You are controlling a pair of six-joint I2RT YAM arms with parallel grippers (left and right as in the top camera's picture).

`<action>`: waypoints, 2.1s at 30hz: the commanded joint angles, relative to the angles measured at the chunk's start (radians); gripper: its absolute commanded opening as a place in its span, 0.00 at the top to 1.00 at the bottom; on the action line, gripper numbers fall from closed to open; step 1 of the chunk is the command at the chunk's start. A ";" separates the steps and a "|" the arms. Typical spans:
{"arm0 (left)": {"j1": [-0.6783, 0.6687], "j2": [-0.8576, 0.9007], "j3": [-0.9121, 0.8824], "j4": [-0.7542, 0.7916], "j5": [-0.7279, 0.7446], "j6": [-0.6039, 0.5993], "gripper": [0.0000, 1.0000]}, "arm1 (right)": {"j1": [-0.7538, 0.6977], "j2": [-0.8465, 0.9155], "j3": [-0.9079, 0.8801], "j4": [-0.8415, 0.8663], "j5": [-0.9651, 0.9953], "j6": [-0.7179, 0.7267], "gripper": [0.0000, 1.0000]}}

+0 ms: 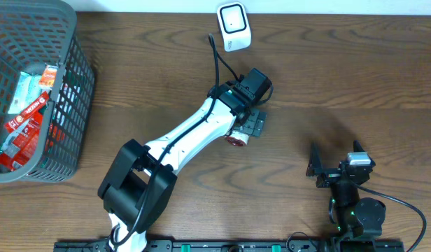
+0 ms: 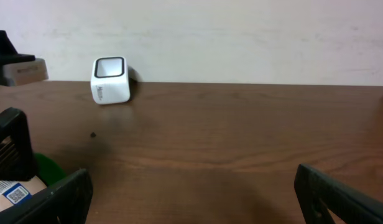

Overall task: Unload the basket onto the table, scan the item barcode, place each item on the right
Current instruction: 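Carry the jar out and lower it onto the table center, then release the jar and move the left gripper back to the basket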

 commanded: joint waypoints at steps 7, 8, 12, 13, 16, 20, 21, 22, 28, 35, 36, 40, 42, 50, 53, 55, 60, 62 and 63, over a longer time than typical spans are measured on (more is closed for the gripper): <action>0.071 -0.274 0.020 -0.026 -0.016 0.067 0.06 | 0.009 -0.004 -0.002 -0.004 0.002 0.014 0.01; 0.089 -0.307 0.021 -0.031 -0.016 0.067 0.09 | 0.009 -0.004 -0.001 -0.004 0.002 0.014 0.01; 0.214 -0.439 0.069 -0.111 -0.016 0.074 0.11 | 0.009 -0.004 -0.001 -0.004 0.002 0.014 0.01; 0.256 -0.461 0.090 -0.140 -0.017 0.084 0.11 | 0.009 -0.004 -0.002 -0.004 0.002 0.014 0.01; 0.474 -0.534 0.197 -0.253 -0.034 0.085 0.11 | 0.009 -0.004 -0.001 -0.004 0.002 0.014 0.01; 0.737 -0.589 0.266 -0.252 -0.034 0.085 0.11 | 0.009 -0.004 -0.002 -0.004 0.002 0.014 0.01; 0.809 -0.601 0.266 -0.232 -0.034 0.084 0.11 | 0.009 -0.004 -0.001 -0.004 0.002 0.014 0.01; 0.873 -0.606 0.266 -0.216 -0.034 0.084 0.11 | 0.009 -0.004 -0.001 -0.004 0.002 0.014 0.01; 1.215 -0.542 0.265 -0.185 -0.034 -0.017 0.11 | 0.009 -0.004 -0.002 -0.004 0.002 0.014 0.01; 1.366 -0.367 0.264 -0.203 -0.034 -0.168 0.11 | 0.009 -0.004 -0.001 -0.004 0.002 0.014 0.01; 1.373 -0.340 0.264 -0.197 -0.034 -0.172 0.11 | 0.009 -0.004 -0.001 -0.004 0.002 0.014 0.01; 1.377 -0.227 0.264 -0.159 -0.034 -0.195 0.11 | 0.009 -0.004 -0.002 -0.004 0.002 0.014 0.01; 1.376 -0.181 0.264 -0.147 -0.034 -0.228 0.15 | 0.009 -0.004 -0.002 -0.004 0.002 0.014 0.01; 1.374 -0.038 0.264 -0.083 -0.034 -0.495 0.33 | 0.009 -0.004 -0.001 -0.004 0.002 0.014 0.01; 1.367 0.008 0.264 -0.075 -0.034 -0.555 0.32 | 0.009 -0.004 -0.002 -0.004 0.002 0.014 0.01; 1.361 0.035 0.264 -0.068 -0.034 -0.588 0.32 | 0.009 -0.004 -0.002 -0.004 0.002 0.014 0.01; 1.340 0.109 0.264 -0.057 -0.034 -0.682 0.31 | 0.009 -0.004 -0.001 -0.004 0.002 0.014 0.01; 1.331 0.134 0.264 -0.040 -0.034 -0.707 0.31 | 0.009 -0.004 -0.001 -0.004 0.002 0.014 0.01; 1.328 0.144 0.264 -0.033 -0.034 -0.714 0.31 | 0.009 -0.004 -0.001 -0.004 0.002 0.014 0.01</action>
